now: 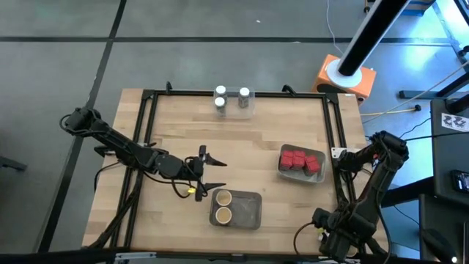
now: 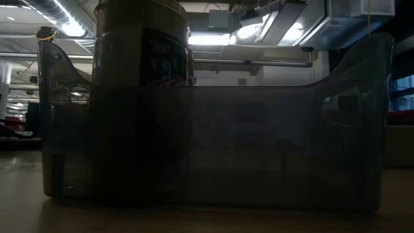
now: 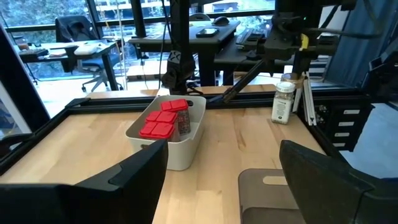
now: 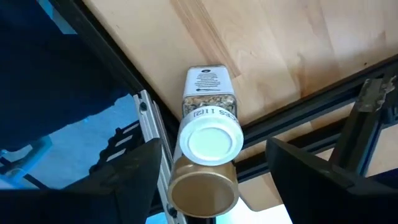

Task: Sort spices by type
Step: Put the white seasoning bottle into the transparent bin

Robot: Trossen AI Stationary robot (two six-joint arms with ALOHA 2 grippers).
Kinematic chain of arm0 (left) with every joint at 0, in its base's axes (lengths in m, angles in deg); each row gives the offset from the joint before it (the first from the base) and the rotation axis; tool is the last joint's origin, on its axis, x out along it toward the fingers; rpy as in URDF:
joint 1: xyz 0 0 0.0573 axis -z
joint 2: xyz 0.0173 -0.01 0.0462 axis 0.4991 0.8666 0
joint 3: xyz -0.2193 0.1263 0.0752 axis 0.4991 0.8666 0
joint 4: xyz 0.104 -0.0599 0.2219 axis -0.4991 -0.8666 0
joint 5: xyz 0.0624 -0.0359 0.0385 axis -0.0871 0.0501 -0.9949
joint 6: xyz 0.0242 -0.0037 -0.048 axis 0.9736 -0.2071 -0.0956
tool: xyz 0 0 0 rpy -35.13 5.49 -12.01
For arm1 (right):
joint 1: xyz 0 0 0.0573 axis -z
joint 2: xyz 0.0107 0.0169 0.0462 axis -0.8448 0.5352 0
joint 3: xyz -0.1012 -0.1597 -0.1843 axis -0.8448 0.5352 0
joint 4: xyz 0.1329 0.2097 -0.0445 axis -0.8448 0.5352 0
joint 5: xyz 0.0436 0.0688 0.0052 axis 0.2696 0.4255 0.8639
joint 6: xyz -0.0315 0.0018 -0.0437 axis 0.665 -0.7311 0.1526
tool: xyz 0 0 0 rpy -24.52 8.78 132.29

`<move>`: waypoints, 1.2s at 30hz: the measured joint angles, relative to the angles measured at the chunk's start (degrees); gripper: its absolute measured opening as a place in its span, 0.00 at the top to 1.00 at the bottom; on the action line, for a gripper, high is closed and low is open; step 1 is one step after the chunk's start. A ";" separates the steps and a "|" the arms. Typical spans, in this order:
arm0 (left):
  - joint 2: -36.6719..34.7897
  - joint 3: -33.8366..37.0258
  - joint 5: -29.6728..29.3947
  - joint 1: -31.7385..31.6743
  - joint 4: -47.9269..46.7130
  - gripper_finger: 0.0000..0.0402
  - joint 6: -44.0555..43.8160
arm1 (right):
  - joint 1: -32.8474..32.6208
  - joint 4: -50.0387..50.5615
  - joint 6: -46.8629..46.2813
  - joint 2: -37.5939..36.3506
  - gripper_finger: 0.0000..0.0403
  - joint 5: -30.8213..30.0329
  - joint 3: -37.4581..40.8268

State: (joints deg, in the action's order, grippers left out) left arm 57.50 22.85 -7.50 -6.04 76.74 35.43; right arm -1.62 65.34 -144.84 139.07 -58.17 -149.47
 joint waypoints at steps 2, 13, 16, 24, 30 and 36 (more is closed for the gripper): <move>0.00 -0.02 0.02 0.00 0.01 0.27 0.00 | 0.02 -0.09 -0.64 0.02 0.28 1.44 1.02; 0.00 -0.04 0.00 0.00 0.00 0.27 0.00 | -0.02 -4.01 -0.44 0.02 0.28 2.45 4.28; 0.00 -0.04 0.01 0.00 0.00 0.27 0.18 | -0.02 -5.09 -0.44 0.02 0.28 2.57 4.58; 0.00 -0.04 0.01 0.00 0.01 0.27 0.63 | -0.91 -12.00 -0.44 0.02 0.28 6.15 9.05; 0.00 -0.04 0.02 -0.05 0.03 0.27 0.72 | -1.55 -13.99 -1.83 0.00 0.28 5.98 11.36; 0.00 -0.04 0.02 -0.07 0.03 0.27 0.81 | -1.53 -14.98 -1.63 0.02 0.29 4.92 12.54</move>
State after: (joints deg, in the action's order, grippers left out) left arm 57.50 22.80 -7.48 -6.10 76.77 36.24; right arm -3.15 50.35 -146.47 139.10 -53.25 -136.92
